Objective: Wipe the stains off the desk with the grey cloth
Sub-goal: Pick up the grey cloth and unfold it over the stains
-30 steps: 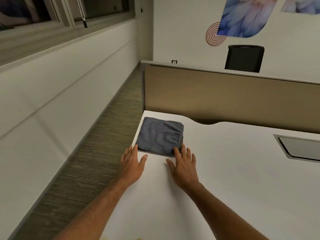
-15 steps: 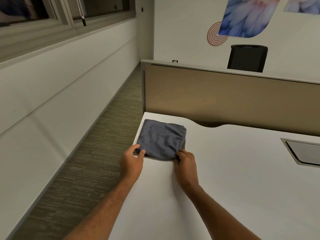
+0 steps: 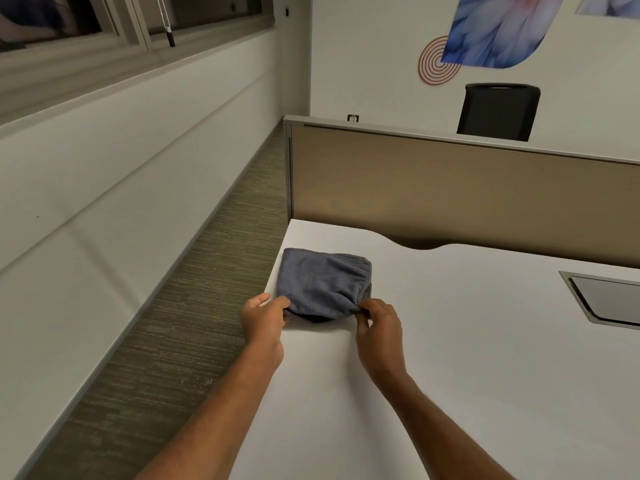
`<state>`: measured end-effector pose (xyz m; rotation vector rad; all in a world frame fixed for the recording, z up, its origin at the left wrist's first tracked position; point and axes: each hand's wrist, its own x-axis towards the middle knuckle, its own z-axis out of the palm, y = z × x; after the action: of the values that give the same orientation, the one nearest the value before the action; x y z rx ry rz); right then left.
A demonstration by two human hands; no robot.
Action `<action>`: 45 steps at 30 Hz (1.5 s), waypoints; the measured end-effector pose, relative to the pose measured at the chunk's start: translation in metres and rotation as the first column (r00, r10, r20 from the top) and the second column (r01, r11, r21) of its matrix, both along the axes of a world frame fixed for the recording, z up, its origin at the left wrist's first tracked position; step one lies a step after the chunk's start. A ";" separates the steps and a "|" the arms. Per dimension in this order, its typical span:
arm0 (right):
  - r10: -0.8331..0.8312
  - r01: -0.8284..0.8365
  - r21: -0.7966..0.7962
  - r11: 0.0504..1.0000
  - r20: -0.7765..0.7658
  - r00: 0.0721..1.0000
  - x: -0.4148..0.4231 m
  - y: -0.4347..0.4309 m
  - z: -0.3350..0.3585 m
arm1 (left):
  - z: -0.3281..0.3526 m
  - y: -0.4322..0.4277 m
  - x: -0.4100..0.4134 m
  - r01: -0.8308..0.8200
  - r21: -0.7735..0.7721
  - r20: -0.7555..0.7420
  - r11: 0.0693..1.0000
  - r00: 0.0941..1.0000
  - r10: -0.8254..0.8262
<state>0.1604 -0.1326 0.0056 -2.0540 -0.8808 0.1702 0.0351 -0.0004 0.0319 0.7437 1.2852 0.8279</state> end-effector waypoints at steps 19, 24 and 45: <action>0.004 -0.004 -0.002 1.000 -0.041 0.999 -0.066 -0.097 0.018 | 0.024 -0.063 -0.047 0.216 -0.254 0.224 0.943 0.961 -0.160; -0.114 0.126 0.034 0.991 -0.247 0.962 -0.093 -0.121 0.031 | 0.032 -0.085 -0.059 0.205 -0.283 0.435 0.937 0.898 -0.064; -0.106 0.488 -0.026 0.872 -0.985 0.137 -0.120 -0.117 0.065 | 0.047 -0.151 -0.144 0.282 -0.236 0.442 0.930 0.884 -0.156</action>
<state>0.0408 -0.2499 0.0701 -1.2809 0.3729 0.9528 -0.1088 -0.1518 0.0789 0.4316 0.8890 0.5518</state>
